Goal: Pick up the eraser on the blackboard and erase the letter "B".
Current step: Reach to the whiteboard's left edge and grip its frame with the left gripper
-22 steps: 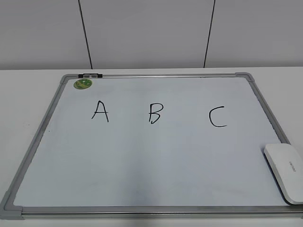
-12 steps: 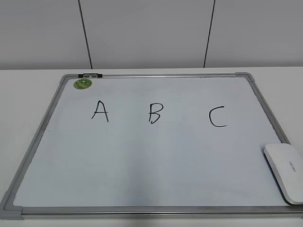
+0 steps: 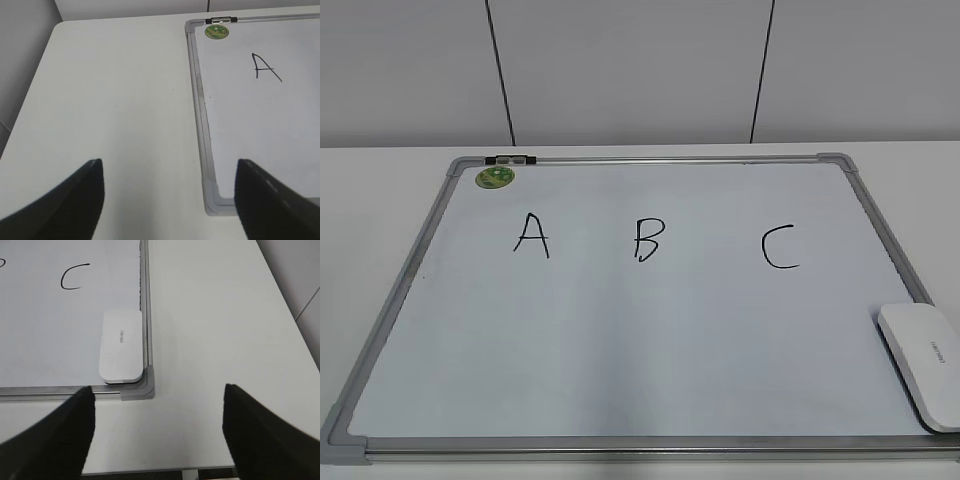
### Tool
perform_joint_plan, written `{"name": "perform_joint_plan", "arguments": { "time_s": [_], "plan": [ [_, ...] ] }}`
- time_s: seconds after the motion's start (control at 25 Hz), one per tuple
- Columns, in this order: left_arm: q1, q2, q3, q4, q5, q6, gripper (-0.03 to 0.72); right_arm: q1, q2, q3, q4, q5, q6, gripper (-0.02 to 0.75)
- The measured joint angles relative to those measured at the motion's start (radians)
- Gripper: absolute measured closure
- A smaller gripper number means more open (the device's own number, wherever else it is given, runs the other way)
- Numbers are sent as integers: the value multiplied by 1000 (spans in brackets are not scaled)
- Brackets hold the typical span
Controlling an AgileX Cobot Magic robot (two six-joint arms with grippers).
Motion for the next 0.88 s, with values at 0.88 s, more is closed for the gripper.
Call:
{"name": "perform_joint_plan", "arguments": {
  "time_s": [0.88],
  "plan": [
    [-48, 1157, -500, -29, -105, -2, 118, 0, 0, 0, 0, 0, 0, 148]
  ]
}}
